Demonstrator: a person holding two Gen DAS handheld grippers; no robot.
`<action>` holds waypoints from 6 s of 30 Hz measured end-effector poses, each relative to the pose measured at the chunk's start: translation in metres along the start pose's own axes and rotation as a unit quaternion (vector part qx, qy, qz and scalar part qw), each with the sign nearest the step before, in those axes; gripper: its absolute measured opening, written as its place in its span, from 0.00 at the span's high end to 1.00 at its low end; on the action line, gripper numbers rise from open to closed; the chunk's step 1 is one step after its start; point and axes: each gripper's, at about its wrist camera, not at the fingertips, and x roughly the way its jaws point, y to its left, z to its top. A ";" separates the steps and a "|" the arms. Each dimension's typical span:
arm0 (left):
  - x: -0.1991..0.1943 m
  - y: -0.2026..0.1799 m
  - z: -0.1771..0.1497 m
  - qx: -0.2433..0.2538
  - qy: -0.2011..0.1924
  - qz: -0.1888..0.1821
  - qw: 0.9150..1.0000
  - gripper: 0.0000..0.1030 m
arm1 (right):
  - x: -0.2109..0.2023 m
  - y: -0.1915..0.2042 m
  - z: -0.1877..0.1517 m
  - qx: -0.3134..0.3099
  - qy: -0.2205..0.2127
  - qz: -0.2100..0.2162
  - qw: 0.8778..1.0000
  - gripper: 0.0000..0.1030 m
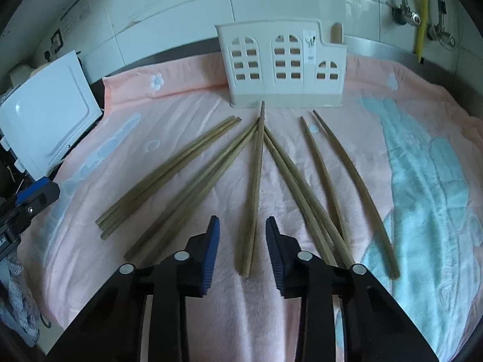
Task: Organize utensils
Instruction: 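Close the left gripper on one chopstick while the right gripper grasps another chopstick, then lift the left gripper's chopstick into the white holder while the right gripper inserts its chopstick, then open both grippers and withdraw them from the holder, then close the left gripper on a chopstick while the right gripper grasps another chopstick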
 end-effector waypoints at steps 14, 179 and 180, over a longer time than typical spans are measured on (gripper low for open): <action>0.046 -0.017 -0.005 0.053 0.071 -0.064 0.994 0.80 | 0.018 -0.006 0.001 0.016 0.018 -0.014 1.000 0.93; 0.070 -0.024 0.012 0.123 0.107 -0.104 0.981 0.85 | -0.063 -0.071 0.007 -0.055 -0.080 -0.048 0.994 0.32; 0.072 -0.025 0.011 0.125 0.110 -0.105 0.980 0.86 | -0.062 -0.072 0.007 -0.054 -0.080 -0.049 0.994 0.32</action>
